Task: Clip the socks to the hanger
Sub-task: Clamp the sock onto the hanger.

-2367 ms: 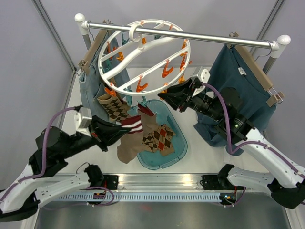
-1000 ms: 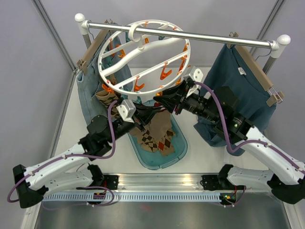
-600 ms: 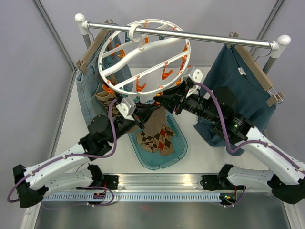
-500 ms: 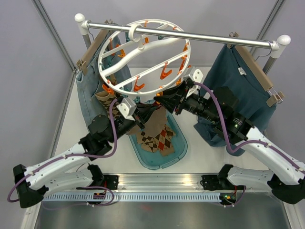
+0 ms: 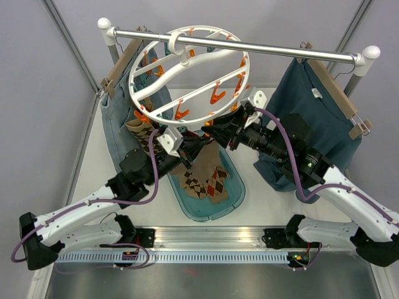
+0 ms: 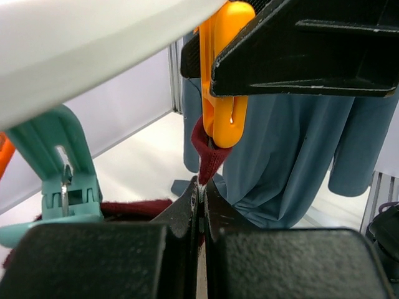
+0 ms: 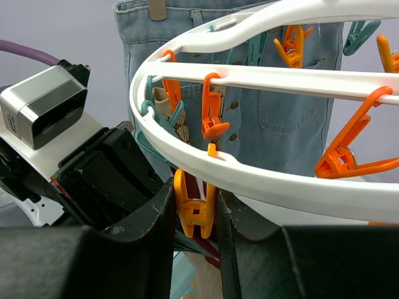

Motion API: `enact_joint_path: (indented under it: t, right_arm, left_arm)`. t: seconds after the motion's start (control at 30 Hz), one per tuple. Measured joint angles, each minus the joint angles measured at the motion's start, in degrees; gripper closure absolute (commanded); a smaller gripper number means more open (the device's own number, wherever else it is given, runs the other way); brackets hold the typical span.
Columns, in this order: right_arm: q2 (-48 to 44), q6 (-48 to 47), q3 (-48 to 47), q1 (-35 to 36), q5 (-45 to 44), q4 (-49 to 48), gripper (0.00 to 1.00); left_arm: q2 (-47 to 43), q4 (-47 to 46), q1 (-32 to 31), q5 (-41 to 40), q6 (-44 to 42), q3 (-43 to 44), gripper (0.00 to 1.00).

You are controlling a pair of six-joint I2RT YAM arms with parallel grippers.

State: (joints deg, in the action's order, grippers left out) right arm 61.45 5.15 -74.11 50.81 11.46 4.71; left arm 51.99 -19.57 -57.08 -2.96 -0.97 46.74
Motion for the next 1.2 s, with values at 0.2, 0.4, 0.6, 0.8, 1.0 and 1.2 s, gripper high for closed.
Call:
enact_joint_path:
  t: [0.2, 0.4, 0.6, 0.8, 1.0, 1.2]
  right_arm:
    - [0.0, 0.0, 0.0, 0.1, 0.0, 0.0, 1.0]
    - [0.0, 0.0, 0.0, 0.3, 0.0, 0.0, 1.0]
    - [0.1, 0.0, 0.0, 0.4, 0.0, 0.0, 1.0]
    - [0.4, 0.0, 0.0, 0.4, 0.0, -0.4, 1.0]
    - [0.7, -0.1, 0.0, 0.5, 0.0, -0.4, 1.0]
    - [0.9, -0.4, 0.0, 0.7, 0.0, -0.4, 1.0]
  left_arm:
    - [0.7, 0.0, 0.0, 0.0, 0.0, 0.0, 0.98]
    - [1.0, 0.0, 0.0, 0.0, 0.0, 0.0, 0.98]
    - [1.0, -0.1, 0.0, 0.1, 0.0, 0.2, 0.98]
    - [1.0, -0.2, 0.0, 0.5, 0.0, 0.3, 0.98]
    - [1.0, -0.2, 0.0, 0.7, 0.0, 0.7, 0.98]
    - [0.9, -0.3, 0.0, 1.6, 0.0, 1.2, 0.98]
